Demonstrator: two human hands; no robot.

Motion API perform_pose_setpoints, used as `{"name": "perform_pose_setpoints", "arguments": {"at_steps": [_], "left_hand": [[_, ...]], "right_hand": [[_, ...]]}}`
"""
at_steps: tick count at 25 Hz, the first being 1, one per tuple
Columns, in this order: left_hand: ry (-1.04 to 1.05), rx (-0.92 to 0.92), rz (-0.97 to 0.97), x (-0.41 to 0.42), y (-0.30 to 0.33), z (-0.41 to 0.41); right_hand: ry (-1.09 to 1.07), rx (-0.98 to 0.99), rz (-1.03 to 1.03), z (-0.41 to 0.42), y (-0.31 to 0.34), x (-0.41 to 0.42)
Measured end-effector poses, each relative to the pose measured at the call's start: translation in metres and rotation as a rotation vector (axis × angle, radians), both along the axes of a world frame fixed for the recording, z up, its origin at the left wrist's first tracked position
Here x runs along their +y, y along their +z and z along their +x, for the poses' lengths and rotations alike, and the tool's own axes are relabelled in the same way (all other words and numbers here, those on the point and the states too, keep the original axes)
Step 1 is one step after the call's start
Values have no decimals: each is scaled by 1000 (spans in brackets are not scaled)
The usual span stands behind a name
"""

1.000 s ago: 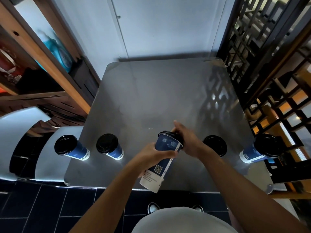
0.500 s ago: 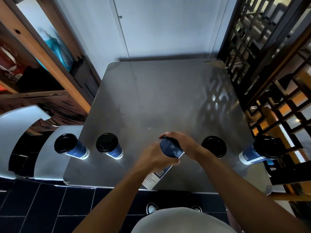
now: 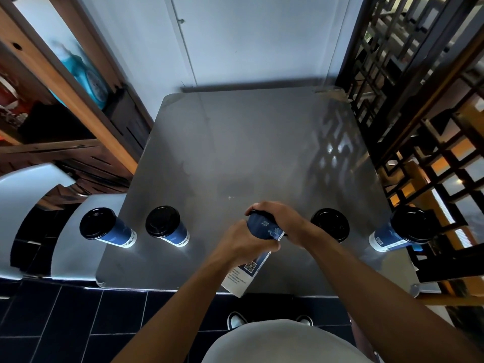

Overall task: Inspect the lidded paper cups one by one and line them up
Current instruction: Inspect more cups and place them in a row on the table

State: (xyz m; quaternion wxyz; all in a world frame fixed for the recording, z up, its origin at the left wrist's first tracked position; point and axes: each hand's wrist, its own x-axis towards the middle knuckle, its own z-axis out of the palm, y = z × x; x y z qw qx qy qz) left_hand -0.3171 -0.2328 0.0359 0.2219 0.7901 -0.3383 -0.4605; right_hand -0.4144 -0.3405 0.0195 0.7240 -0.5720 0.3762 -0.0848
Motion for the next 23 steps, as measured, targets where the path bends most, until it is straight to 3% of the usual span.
{"name": "perform_pose_setpoints", "arguments": {"at_steps": [5,7,11,12,16,23], "left_hand": [[24,-11,30,-2,-4,-5],[39,64,12,-2,-1,-4],[342,747,-107,3,14,5],[380,839,-128,5,20,7],[473,906,-193,7,33,13],[560,896,-255,2,23,8]], "right_hand": [[26,87,-2,3,6,-2],[-13,89,33,0,9,-7],[-236,-146,204,-7,14,-19],[-270,-199,208,-9,15,-19],[-261,-312,178,-8,17,-8],[-327,-297,64,3,12,0]]}}
